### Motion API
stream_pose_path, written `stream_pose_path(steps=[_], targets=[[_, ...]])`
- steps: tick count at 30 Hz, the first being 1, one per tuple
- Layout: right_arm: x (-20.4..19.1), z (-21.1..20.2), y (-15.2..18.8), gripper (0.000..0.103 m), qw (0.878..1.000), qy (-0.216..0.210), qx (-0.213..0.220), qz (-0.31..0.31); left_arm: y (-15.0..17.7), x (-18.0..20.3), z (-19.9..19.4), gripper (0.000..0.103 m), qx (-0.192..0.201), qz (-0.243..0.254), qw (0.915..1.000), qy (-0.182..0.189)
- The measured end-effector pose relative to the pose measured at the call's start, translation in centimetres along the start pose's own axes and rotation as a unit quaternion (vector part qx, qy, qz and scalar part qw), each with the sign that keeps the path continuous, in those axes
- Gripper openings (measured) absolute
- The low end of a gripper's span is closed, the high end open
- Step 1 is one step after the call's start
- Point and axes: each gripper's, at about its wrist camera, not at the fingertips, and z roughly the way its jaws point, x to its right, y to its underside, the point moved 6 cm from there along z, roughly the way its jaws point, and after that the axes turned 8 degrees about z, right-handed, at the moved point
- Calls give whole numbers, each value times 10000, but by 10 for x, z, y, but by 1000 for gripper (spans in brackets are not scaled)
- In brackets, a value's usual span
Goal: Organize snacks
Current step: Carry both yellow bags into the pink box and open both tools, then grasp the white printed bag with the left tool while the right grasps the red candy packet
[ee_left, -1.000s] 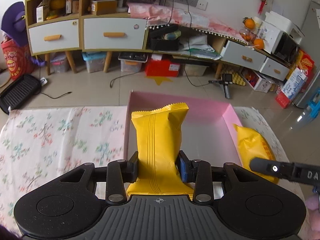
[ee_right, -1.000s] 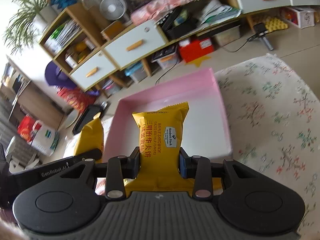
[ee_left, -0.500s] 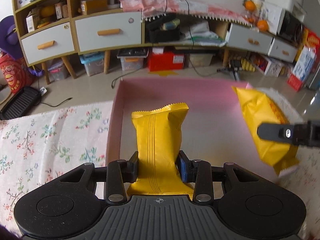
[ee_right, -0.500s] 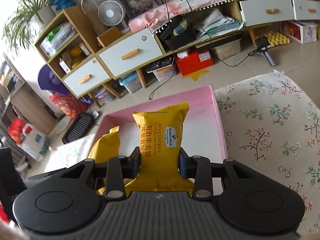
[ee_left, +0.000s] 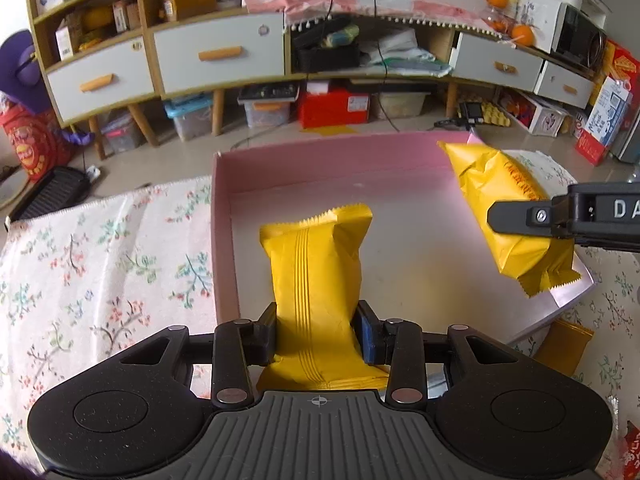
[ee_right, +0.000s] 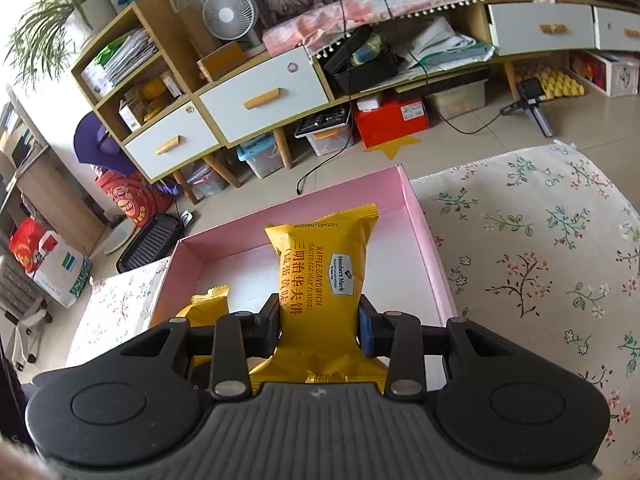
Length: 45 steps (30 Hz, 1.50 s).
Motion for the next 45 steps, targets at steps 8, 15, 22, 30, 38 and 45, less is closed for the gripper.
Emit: stream_pose_path(steps=[8, 15, 22, 30, 38, 45], targets=[[1, -8, -4, 68, 9998, -50, 157, 60, -8, 7, -12, 74, 358, 205, 9991, -57], [1, -18, -2, 74, 9999, 42, 111, 66, -4, 8, -31, 85, 295, 153, 9994, 25], [-4, -39, 1, 83, 9998, 150, 111, -71, 7, 4, -63, 91, 259, 40, 9996, 44], [-6, -63, 12, 94, 9992, 270, 69, -297, 26, 3, -101, 96, 215, -39, 9997, 68], [-3, -85, 28, 98, 9978, 359, 59, -550, 58, 10, -127, 98, 32, -60, 9999, 90], [9, -95, 45, 101, 9972, 372, 45, -642, 86, 8, -139, 98, 44, -251, 9997, 55]])
